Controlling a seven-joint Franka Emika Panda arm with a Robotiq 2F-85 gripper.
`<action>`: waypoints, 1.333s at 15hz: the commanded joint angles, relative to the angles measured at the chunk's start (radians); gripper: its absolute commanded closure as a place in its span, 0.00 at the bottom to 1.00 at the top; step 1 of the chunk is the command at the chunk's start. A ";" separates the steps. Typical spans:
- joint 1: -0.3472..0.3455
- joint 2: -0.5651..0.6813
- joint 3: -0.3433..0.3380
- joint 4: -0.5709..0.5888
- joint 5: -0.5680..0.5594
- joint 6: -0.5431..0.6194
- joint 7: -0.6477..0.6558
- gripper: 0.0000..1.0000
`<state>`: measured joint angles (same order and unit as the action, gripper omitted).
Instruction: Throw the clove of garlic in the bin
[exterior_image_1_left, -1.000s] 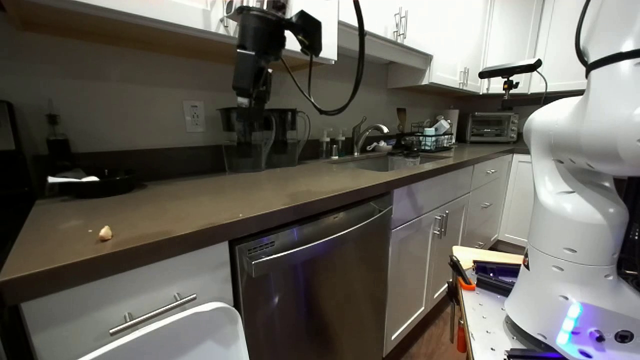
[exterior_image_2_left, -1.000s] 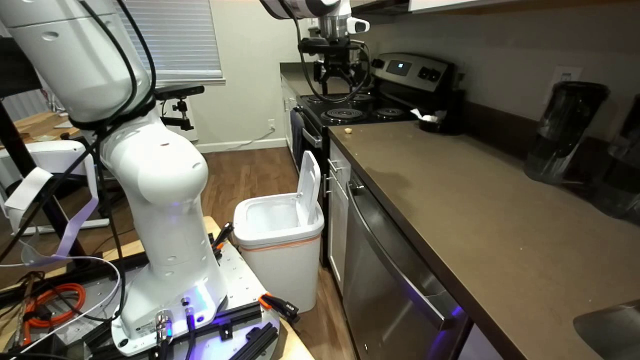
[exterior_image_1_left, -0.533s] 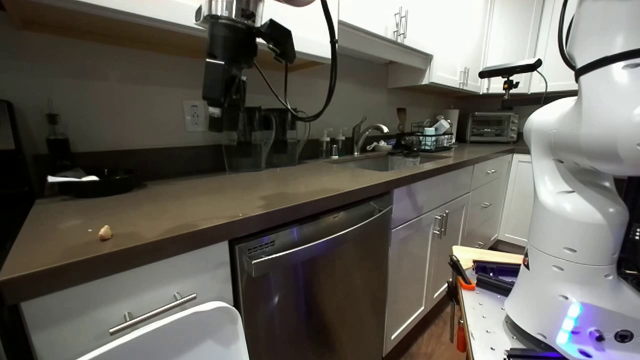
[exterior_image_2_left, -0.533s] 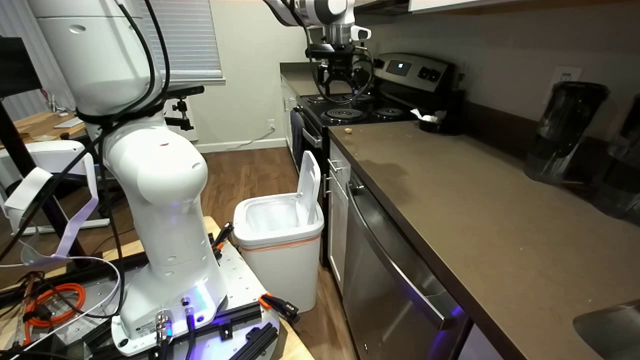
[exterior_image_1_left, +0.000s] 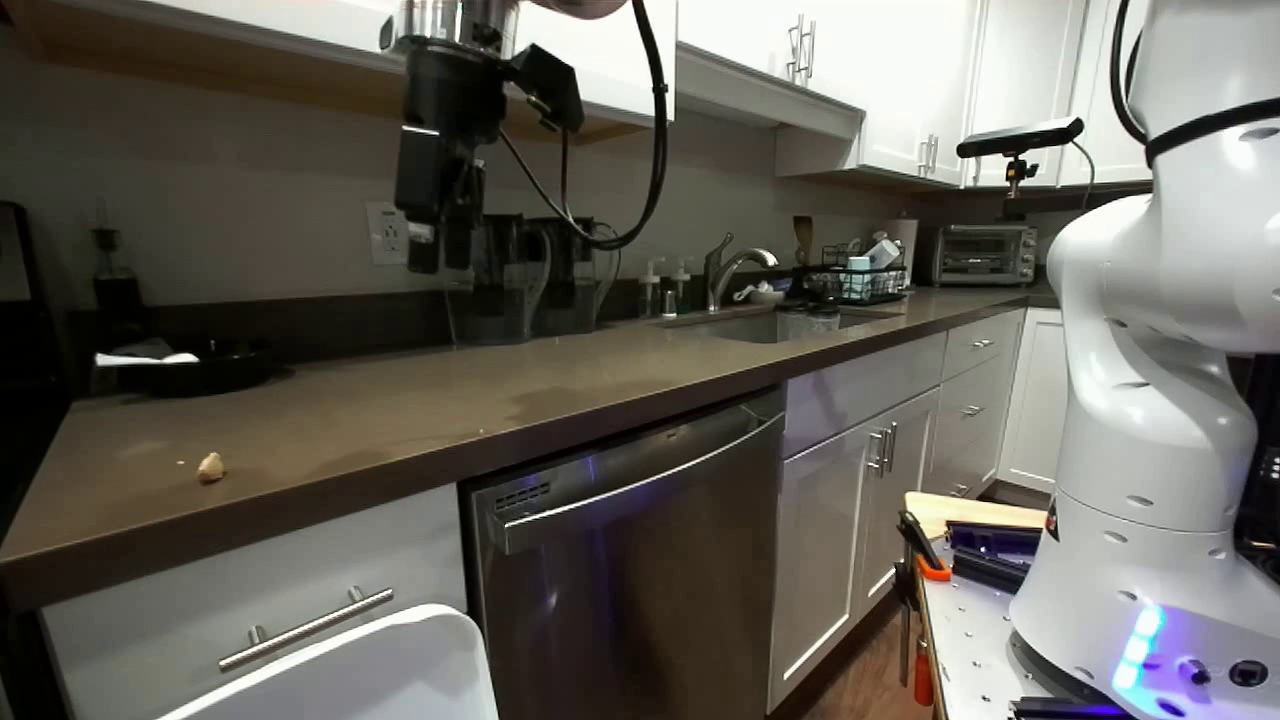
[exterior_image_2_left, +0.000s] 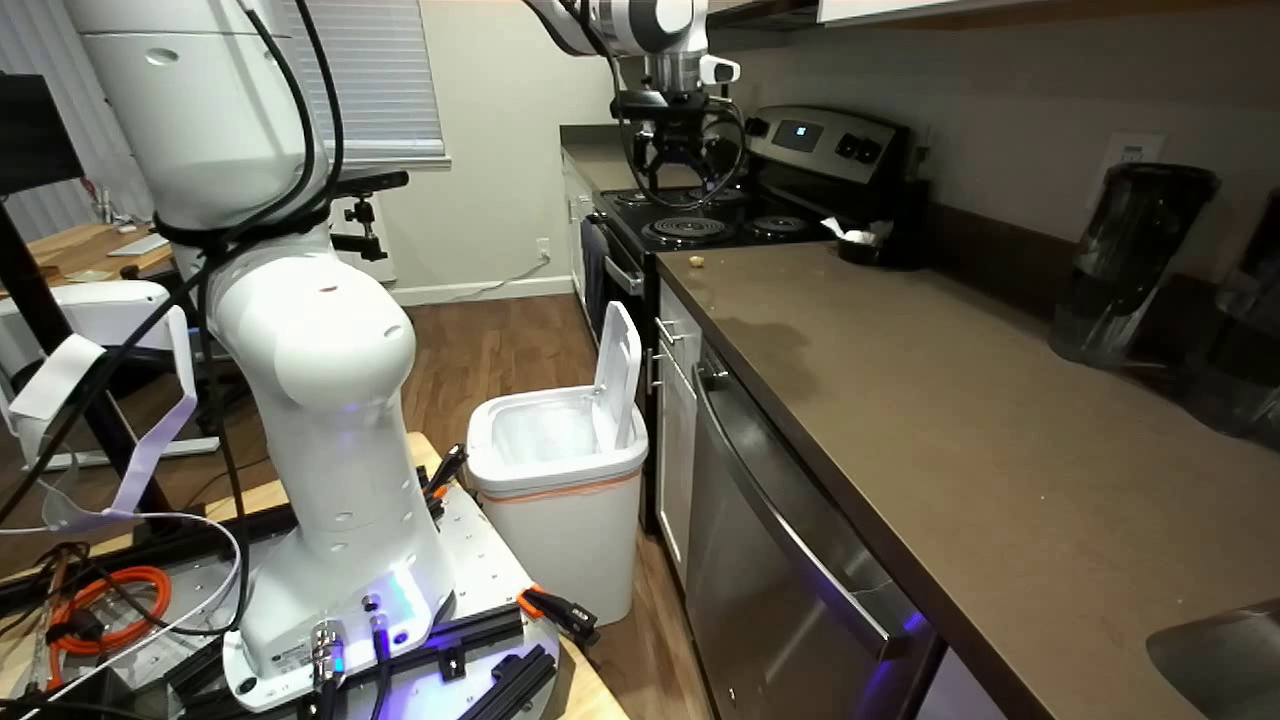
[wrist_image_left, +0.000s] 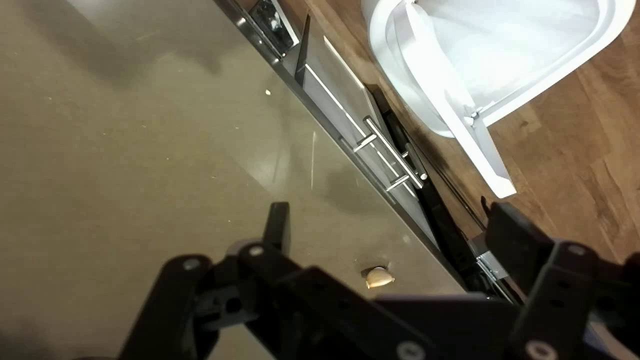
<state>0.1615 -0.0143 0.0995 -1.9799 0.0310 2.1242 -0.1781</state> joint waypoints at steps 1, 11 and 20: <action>0.004 0.125 0.032 0.140 -0.025 -0.028 -0.031 0.00; 0.047 0.492 0.073 0.596 -0.075 -0.093 -0.043 0.00; 0.075 0.767 0.075 0.910 -0.069 -0.216 -0.115 0.00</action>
<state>0.2291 0.6624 0.1687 -1.1997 -0.0225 1.9678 -0.2532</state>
